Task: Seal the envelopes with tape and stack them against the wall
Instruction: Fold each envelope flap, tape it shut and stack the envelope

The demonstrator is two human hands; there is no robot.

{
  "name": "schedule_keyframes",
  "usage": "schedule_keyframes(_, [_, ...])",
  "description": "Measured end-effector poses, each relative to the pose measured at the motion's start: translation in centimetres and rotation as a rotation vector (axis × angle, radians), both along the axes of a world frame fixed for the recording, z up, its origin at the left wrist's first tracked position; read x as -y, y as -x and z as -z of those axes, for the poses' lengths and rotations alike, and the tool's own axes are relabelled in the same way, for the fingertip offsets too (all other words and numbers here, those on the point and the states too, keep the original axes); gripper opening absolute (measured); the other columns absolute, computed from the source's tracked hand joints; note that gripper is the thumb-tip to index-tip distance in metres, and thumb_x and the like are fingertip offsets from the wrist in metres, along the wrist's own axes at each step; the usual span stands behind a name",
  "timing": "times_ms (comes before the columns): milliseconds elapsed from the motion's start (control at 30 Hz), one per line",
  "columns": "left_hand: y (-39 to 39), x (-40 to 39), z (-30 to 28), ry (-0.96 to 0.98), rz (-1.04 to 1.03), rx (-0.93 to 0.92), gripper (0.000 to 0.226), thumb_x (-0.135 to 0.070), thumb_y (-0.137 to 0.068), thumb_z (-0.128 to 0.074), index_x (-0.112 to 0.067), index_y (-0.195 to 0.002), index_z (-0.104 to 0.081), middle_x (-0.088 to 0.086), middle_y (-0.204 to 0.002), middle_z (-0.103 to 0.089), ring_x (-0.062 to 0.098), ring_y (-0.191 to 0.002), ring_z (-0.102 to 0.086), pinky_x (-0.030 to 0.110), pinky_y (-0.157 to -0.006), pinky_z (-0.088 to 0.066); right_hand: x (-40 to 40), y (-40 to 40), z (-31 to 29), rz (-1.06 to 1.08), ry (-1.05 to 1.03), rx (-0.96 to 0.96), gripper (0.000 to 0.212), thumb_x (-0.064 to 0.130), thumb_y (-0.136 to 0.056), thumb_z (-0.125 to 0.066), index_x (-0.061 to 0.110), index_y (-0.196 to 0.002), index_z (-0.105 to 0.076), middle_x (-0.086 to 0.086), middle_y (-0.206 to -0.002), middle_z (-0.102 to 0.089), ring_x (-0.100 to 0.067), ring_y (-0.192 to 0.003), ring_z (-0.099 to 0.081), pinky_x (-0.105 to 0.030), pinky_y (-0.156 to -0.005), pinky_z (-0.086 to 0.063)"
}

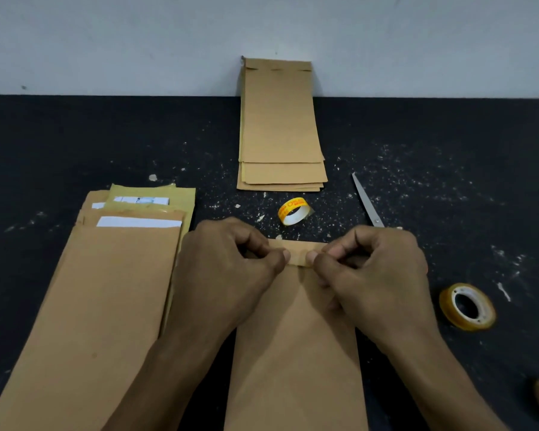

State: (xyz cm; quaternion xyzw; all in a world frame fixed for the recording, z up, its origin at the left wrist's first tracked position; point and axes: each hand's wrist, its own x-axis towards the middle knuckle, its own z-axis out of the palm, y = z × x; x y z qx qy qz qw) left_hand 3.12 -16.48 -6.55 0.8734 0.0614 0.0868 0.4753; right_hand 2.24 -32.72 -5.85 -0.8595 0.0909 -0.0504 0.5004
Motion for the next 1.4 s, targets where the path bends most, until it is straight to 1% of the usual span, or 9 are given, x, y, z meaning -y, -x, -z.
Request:
schedule_keyframes(267, [0.0, -0.1, 0.1, -0.044, 0.016, 0.012, 0.022, -0.029, -0.064, -0.087, -0.023, -0.053, -0.069, -0.018, -0.071, -0.068, 0.002, -0.067, -0.063, 0.012, -0.057, -0.043, -0.5, 0.1, 0.1, 0.016, 0.009, 0.005, 0.028, 0.016, -0.073, -0.087, 0.019, -0.056, -0.064, 0.008, -0.068, -0.071, -0.014, -0.05, -0.065, -0.043, -0.051, -0.058])
schedule_keyframes(500, [0.0, -0.2, 0.2, -0.053, 0.02, 0.025, 0.027, -0.024, -0.065, -0.089, -0.026, -0.051, -0.066, -0.018, -0.072, -0.068, 0.002, -0.065, -0.063, 0.024, -0.062, -0.048, -0.6, 0.2, 0.2, 0.006, 0.012, 0.019, 0.029, 0.017, -0.074, -0.086, 0.019, -0.056, -0.064, 0.007, -0.068, -0.07, -0.014, -0.048, -0.063, -0.041, -0.049, -0.057])
schedule_keyframes(600, [0.0, -0.1, 0.1, -0.072, 0.023, 0.032, 0.027, -0.024, -0.065, -0.089, -0.026, -0.051, -0.066, -0.018, -0.073, -0.068, 0.001, -0.064, -0.063, 0.027, -0.062, -0.051, -0.6, 0.2, 0.3, -0.005, 0.043, 0.024, 0.027, 0.017, -0.074, -0.086, 0.017, -0.058, -0.064, 0.004, -0.064, -0.068, -0.012, -0.048, -0.061, -0.035, -0.048, -0.055])
schedule_keyframes(733, [0.0, 0.1, 0.0, -0.141, 0.027, 0.027, 0.024, -0.026, -0.066, -0.088, -0.022, -0.054, -0.068, -0.015, -0.075, -0.066, 0.003, -0.066, -0.061, 0.033, -0.064, -0.053, -0.8, 0.2, 0.6, -0.026, 0.138, 0.063, 0.03, 0.017, -0.074, -0.086, 0.015, -0.057, -0.062, 0.006, -0.06, -0.062, -0.008, -0.058, -0.059, -0.013, -0.047, -0.042])
schedule_keyframes(833, [0.0, 0.1, -0.1, -0.19, 0.022, 0.024, 0.021, -0.031, -0.066, -0.088, -0.022, -0.058, -0.071, -0.011, -0.075, -0.064, 0.001, -0.063, -0.057, 0.022, -0.06, -0.047, -0.9, 0.4, 0.7, -0.029, 0.191, 0.095, 0.031, 0.015, -0.074, -0.086, 0.015, -0.056, -0.06, 0.007, -0.062, -0.059, -0.006, -0.066, -0.058, -0.011, -0.052, -0.041])
schedule_keyframes(1000, [0.0, -0.2, -0.6, -0.232, -0.001, 0.008, 0.02, -0.039, -0.061, -0.09, -0.024, -0.061, -0.076, -0.009, -0.074, -0.064, 0.002, -0.066, -0.057, 0.012, -0.061, -0.039, -1.1, 0.4, 0.7, -0.042, 0.258, 0.125, 0.03, 0.016, -0.075, -0.085, 0.015, -0.058, -0.06, 0.007, -0.064, -0.057, -0.007, -0.056, -0.052, -0.018, -0.058, -0.043])
schedule_keyframes(1100, [0.0, -0.2, -1.1, -0.237, -0.069, -0.013, 0.03, -0.04, -0.055, -0.093, -0.022, -0.055, -0.069, -0.01, -0.063, -0.06, 0.0, -0.061, -0.054, 0.008, -0.057, -0.037, -1.1, 0.5, 0.5, -0.048, 0.248, 0.111, 0.029, 0.016, -0.075, -0.084, 0.014, -0.059, -0.06, 0.006, -0.064, -0.057, -0.007, -0.056, -0.051, -0.018, -0.057, -0.043])
schedule_keyframes(1200, [0.0, -0.6, -1.3, -0.199, -0.118, -0.057, 0.036, -0.035, -0.055, -0.095, -0.018, -0.057, -0.063, -0.011, -0.054, -0.057, 0.002, -0.051, -0.053, 0.004, -0.052, -0.037, -1.1, 0.4, 0.4, -0.035, 0.233, 0.088, 0.03, 0.016, -0.075, -0.084, 0.013, -0.059, -0.06, 0.006, -0.062, -0.056, -0.007, -0.054, -0.05, -0.015, -0.055, -0.042])
schedule_keyframes(1400, [0.1, -1.5, -1.0, -0.066, -0.067, -0.124, 0.021, -0.019, -0.069, -0.089, -0.023, -0.069, -0.069, -0.008, -0.054, -0.065, 0.0, -0.044, -0.057, 0.008, -0.046, -0.04, -1.0, 0.3, 0.2, -0.032, 0.235, 0.042, 0.029, 0.018, -0.076, -0.084, 0.013, -0.058, -0.062, 0.005, -0.062, -0.058, -0.007, -0.055, -0.05, -0.012, -0.053, -0.041])
